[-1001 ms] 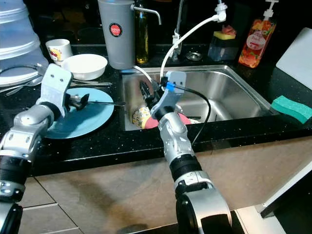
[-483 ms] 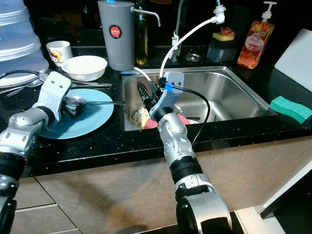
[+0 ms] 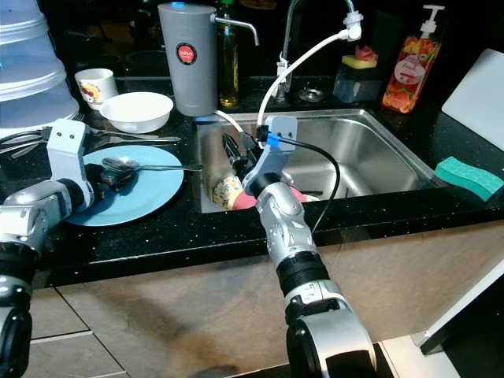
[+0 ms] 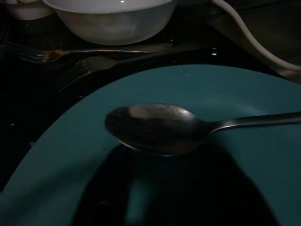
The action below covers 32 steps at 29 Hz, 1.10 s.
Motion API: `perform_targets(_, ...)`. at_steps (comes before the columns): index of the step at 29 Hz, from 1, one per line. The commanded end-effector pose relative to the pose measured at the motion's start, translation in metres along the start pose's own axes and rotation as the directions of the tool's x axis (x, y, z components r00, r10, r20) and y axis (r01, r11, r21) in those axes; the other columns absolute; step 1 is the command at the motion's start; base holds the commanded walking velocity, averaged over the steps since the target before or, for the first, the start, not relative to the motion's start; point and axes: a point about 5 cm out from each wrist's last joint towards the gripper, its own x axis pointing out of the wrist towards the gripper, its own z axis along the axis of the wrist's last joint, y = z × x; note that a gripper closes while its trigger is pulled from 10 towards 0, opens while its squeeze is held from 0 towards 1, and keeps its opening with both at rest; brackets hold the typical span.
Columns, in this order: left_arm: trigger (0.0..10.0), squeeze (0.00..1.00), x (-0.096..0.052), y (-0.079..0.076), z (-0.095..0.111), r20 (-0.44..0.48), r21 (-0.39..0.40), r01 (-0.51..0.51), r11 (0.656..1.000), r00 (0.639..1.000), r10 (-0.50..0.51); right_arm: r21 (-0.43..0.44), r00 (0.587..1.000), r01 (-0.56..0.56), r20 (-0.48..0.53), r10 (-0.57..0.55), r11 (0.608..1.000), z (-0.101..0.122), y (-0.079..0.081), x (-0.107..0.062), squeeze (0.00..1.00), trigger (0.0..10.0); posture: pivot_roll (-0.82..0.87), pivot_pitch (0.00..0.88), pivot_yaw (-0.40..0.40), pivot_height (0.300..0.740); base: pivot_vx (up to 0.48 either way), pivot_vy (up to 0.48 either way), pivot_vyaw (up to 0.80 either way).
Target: Kitchen organization
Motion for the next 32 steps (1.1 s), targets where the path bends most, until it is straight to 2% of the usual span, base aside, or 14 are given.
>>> perform_targets(1,0.0,0.00,0.005,-0.007,-0.020,-0.073,-0.046,0.021,0.999,0.997,-0.024,-0.012,1.000,-0.014,0.008,0.015,1.000,0.004,0.002,0.002,0.00,10.0,0.06,0.107,-0.049,0.740,0.000,0.000,0.00)
perform_targets(7,0.0,0.00,0.003,0.007,-0.006,0.022,-0.180,-0.063,0.982,0.997,0.068,-0.002,1.000,-0.026,0.002,0.026,1.000,0.004,0.003,0.002,0.00,10.0,0.06,0.104,-0.049,0.740,0.000,0.000,0.00)
perform_targets(12,0.0,0.00,0.001,0.014,0.005,0.089,-0.197,-0.117,0.973,0.987,0.137,0.002,1.000,-0.025,0.002,0.025,1.000,0.005,0.003,0.002,0.00,10.0,0.06,0.099,-0.051,0.740,0.000,0.000,0.00)
perform_targets(16,0.0,0.00,-0.002,0.012,0.026,0.247,-0.199,-0.079,0.977,0.960,0.128,0.004,1.000,-0.025,0.006,0.025,1.000,0.006,0.003,0.002,0.00,10.0,0.06,0.093,-0.051,0.740,0.000,0.000,0.00)
perform_targets(18,0.0,0.00,-0.006,0.000,0.049,0.417,-0.221,0.055,0.974,0.908,0.043,0.005,1.000,-0.027,0.012,0.026,1.000,0.007,0.004,0.003,0.00,10.0,0.06,0.093,-0.051,0.740,0.000,0.000,0.00)
perform_targets(22,0.0,0.00,-0.010,-0.009,0.060,0.502,-0.213,0.150,0.965,0.865,-0.024,0.007,0.999,-0.028,0.018,0.028,1.000,0.009,0.004,0.004,0.00,10.0,0.06,0.088,-0.050,0.740,0.000,0.000,0.00)
perform_targets(23,0.0,0.00,-0.014,-0.020,0.070,0.579,-0.200,0.257,0.945,0.810,-0.097,0.009,0.999,-0.028,0.024,0.028,1.000,0.010,0.005,0.005,0.00,10.0,0.06,0.085,-0.050,0.740,0.000,0.000,0.00)
perform_targets(24,0.0,0.00,-0.014,-0.020,0.070,0.579,-0.200,0.257,0.945,0.810,-0.097,0.009,0.999,-0.028,0.024,0.028,1.000,0.010,0.005,0.005,0.00,10.0,0.06,0.085,-0.050,0.740,0.000,0.000,0.00)
perform_targets(25,0.0,0.00,-0.020,-0.033,0.079,0.648,-0.185,0.373,0.909,0.742,-0.172,0.012,0.999,-0.029,0.031,0.029,1.000,0.012,0.005,0.006,0.00,10.0,0.06,0.080,-0.047,0.740,0.000,0.000,0.00)
perform_targets(26,0.0,0.00,-0.023,-0.039,0.083,0.671,-0.177,0.416,0.892,0.714,-0.200,0.013,0.999,-0.029,0.035,0.029,0.999,0.013,0.005,0.006,0.00,10.0,0.06,0.080,-0.047,0.740,0.000,0.000,0.00)
perform_targets(27,0.0,0.00,-0.023,-0.039,0.083,0.671,-0.177,0.416,0.892,0.714,-0.200,0.013,0.999,-0.029,0.035,0.029,0.999,0.013,0.005,0.006,0.00,10.0,0.06,0.080,-0.047,0.740,0.000,0.000,0.00)
perform_targets(29,0.0,0.00,-0.032,-0.058,0.088,0.710,-0.139,0.547,0.825,0.636,-0.302,0.042,0.998,-0.035,0.054,0.032,0.999,0.019,0.005,0.007,0.00,10.0,0.06,0.077,-0.047,0.740,0.000,0.000,0.00)
perform_targets(30,0.0,0.00,-0.032,-0.058,0.088,0.710,-0.139,0.547,0.825,0.636,-0.302,0.042,0.998,-0.035,0.054,0.032,0.999,0.019,0.005,0.007,0.00,10.0,0.06,0.077,-0.047,0.740,0.000,0.000,0.00)
perform_targets(32,0.0,0.00,-0.040,-0.076,0.087,0.693,-0.062,0.611,0.789,0.596,-0.407,0.147,0.995,-0.070,0.080,0.058,0.987,0.028,0.005,0.007,0.00,10.0,0.06,0.075,-0.049,0.740,0.000,0.000,0.00)
